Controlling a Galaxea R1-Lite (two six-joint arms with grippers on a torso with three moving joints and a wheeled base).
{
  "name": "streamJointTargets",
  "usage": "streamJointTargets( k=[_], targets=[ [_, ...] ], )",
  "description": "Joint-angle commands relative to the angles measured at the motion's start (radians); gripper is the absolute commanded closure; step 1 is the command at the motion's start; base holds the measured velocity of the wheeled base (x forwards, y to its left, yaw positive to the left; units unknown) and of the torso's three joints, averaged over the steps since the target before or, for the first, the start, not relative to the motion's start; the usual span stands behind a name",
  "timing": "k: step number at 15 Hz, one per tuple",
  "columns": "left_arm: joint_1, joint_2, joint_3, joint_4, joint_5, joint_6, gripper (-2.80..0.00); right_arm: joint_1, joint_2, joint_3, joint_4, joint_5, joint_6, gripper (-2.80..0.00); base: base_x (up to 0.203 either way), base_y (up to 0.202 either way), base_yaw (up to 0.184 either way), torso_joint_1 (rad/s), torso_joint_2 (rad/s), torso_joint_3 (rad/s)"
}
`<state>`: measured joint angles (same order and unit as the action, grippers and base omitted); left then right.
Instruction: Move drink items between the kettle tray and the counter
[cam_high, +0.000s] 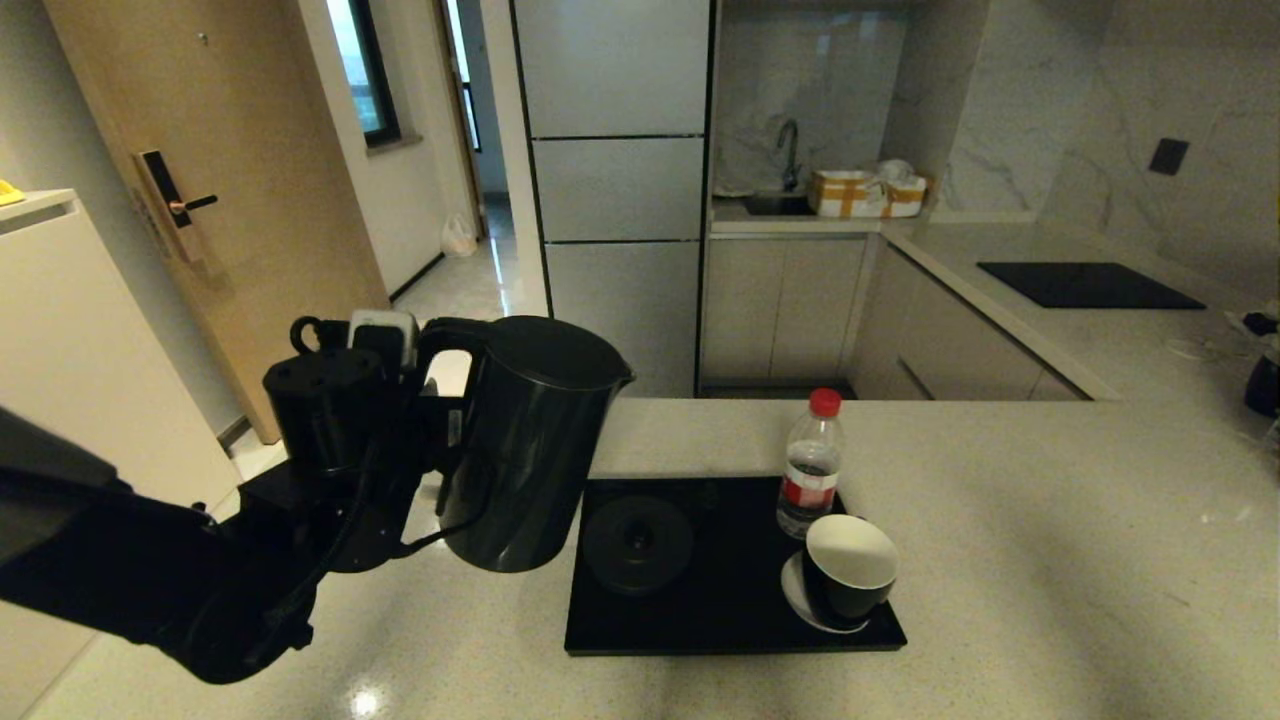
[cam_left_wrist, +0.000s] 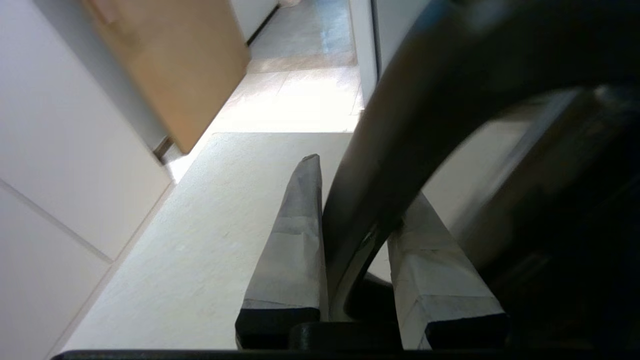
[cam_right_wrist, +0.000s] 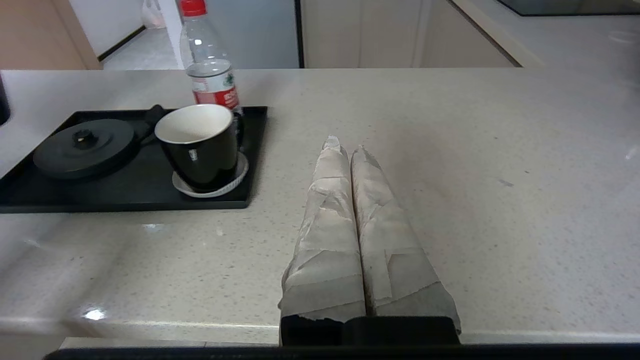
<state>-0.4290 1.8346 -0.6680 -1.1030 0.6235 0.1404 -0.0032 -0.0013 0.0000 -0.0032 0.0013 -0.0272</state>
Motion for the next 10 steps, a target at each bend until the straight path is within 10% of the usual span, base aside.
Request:
streamJointTargets(
  k=[1,10],
  targets=[
    [-0.050,-0.004,-0.037,0.008,0.009,-0.001,0.00,0.000,0.000,0.000,0.000,0.000,0.000,0.00,0.000,0.000,0.000,0.000,0.00,0.000],
    [-0.185,0.114,-0.097,0.019,0.024,-0.004,0.00,0.000,0.000,0.000,0.000,0.000,0.001,0.00,0.000,0.000,0.000,0.000,0.00,0.000]
  ],
)
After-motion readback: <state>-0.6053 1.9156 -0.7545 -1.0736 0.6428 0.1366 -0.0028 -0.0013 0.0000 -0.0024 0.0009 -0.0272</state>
